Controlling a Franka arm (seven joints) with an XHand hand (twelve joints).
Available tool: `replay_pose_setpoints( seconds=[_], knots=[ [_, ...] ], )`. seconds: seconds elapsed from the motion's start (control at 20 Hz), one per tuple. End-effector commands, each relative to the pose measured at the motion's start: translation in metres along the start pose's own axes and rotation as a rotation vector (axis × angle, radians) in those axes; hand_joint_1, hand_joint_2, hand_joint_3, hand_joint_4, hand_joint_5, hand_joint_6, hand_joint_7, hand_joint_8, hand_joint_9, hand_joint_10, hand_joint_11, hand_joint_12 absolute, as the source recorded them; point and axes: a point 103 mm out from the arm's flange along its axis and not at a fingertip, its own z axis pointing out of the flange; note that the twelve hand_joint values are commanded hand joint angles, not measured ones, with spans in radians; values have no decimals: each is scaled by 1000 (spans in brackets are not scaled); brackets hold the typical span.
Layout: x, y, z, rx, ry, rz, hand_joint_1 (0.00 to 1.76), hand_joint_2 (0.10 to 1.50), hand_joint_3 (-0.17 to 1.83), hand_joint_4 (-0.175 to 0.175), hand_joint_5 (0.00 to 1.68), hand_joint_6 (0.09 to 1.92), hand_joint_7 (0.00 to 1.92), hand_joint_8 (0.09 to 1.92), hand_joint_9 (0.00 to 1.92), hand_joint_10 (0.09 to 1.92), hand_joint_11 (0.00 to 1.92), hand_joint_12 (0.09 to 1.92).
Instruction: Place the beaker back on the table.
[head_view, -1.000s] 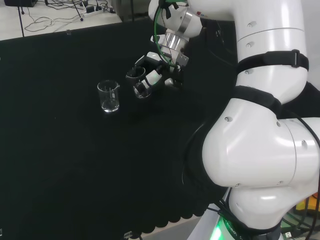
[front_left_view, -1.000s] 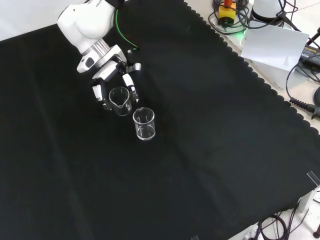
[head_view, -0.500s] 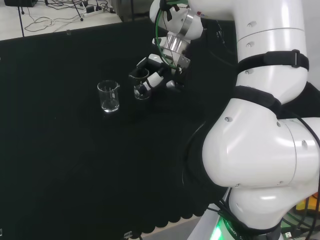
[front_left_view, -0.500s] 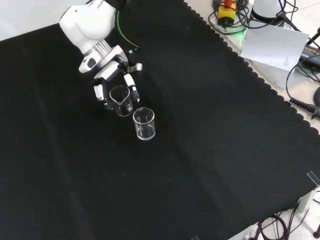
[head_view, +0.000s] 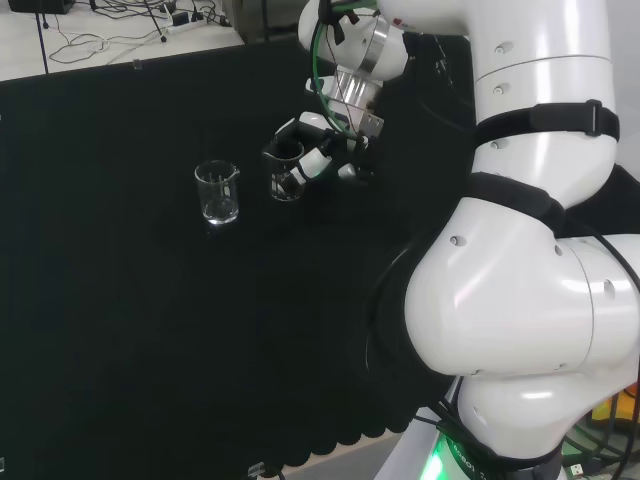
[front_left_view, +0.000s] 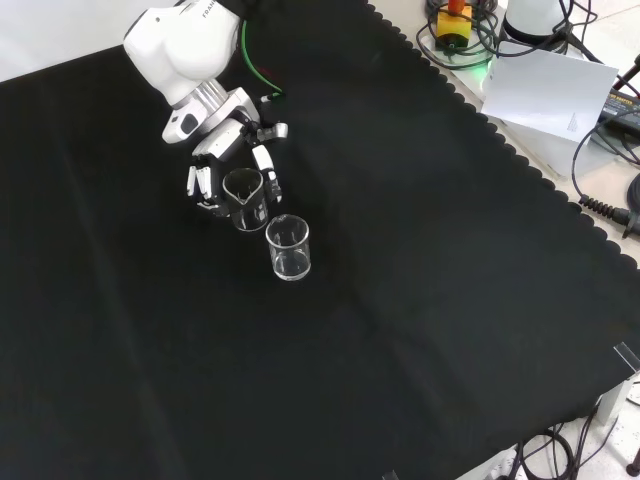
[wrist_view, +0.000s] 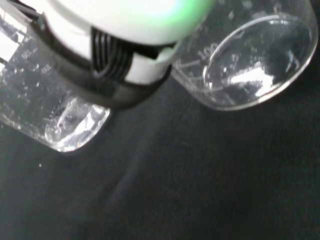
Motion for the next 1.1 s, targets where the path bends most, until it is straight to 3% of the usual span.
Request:
replay_pose_setpoints(
  seconds=[0.05,0.4,0.7,0.95,1.1],
  knots=[
    [2,-4,0,22,-27,-4,1077,876,-175,-68,460,766,683,776,742,585,250,1381],
    [4,-11,-2,40,-40,13,990,868,-175,-74,378,574,421,799,469,698,18,1432],
    [6,-20,-12,40,-32,46,938,861,-175,-76,368,474,333,777,360,741,0,1382],
    [12,-22,-30,39,-10,76,835,827,-175,-81,325,293,142,754,184,805,0,1308],
    [19,-26,-41,10,1,74,798,818,-175,-82,309,199,90,750,129,829,0,1270]
  ],
)
